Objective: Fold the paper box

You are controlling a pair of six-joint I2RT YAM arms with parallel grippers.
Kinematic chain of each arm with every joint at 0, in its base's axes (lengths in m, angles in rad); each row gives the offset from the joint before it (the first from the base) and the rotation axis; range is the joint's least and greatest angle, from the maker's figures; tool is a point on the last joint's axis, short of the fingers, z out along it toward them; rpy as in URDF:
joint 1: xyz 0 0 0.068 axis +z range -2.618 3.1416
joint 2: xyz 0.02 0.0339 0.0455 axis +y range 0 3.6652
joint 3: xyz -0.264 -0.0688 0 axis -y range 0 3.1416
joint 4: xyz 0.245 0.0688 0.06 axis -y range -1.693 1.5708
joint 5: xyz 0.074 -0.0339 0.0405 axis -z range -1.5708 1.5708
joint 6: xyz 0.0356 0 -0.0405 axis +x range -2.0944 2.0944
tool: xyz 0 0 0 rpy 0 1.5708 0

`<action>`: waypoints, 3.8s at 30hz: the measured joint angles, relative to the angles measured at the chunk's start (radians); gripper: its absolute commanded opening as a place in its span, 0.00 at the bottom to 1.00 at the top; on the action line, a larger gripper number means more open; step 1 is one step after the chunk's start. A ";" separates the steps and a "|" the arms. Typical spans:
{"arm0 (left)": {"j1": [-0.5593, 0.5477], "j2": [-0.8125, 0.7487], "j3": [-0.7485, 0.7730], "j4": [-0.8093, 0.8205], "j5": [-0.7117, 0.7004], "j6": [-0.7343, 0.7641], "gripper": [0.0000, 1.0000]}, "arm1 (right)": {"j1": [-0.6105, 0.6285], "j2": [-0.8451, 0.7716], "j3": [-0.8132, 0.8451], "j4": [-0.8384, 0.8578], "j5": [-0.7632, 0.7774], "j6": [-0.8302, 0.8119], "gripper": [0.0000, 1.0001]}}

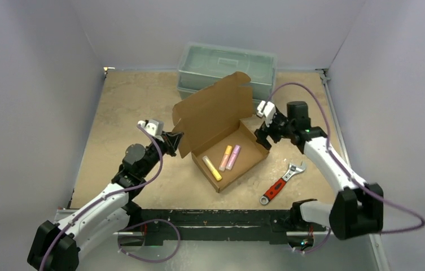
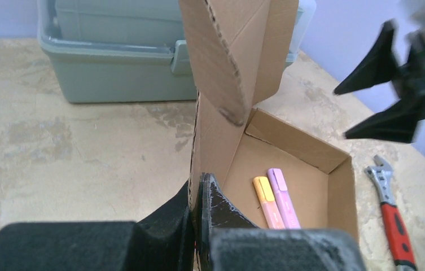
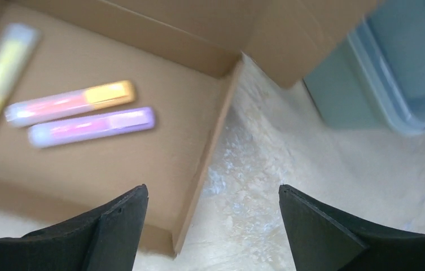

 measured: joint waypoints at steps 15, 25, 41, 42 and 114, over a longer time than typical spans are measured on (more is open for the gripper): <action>0.000 0.106 0.078 0.012 0.171 0.249 0.00 | -0.046 -0.154 -0.087 -0.312 -0.510 -0.505 0.68; 0.000 0.099 0.082 -0.010 0.179 0.276 0.00 | -0.309 -0.143 0.014 0.101 -0.495 0.011 0.99; 0.000 0.111 0.122 -0.039 0.220 0.373 0.00 | -0.235 0.241 0.428 -0.079 -0.669 -0.280 0.75; 0.000 0.113 0.124 -0.038 0.220 0.376 0.00 | -0.226 0.246 0.428 -0.087 -0.668 -0.283 0.72; 0.002 0.357 0.159 -0.152 0.114 -0.286 0.07 | -0.140 -0.050 -0.089 0.575 -0.256 0.372 0.00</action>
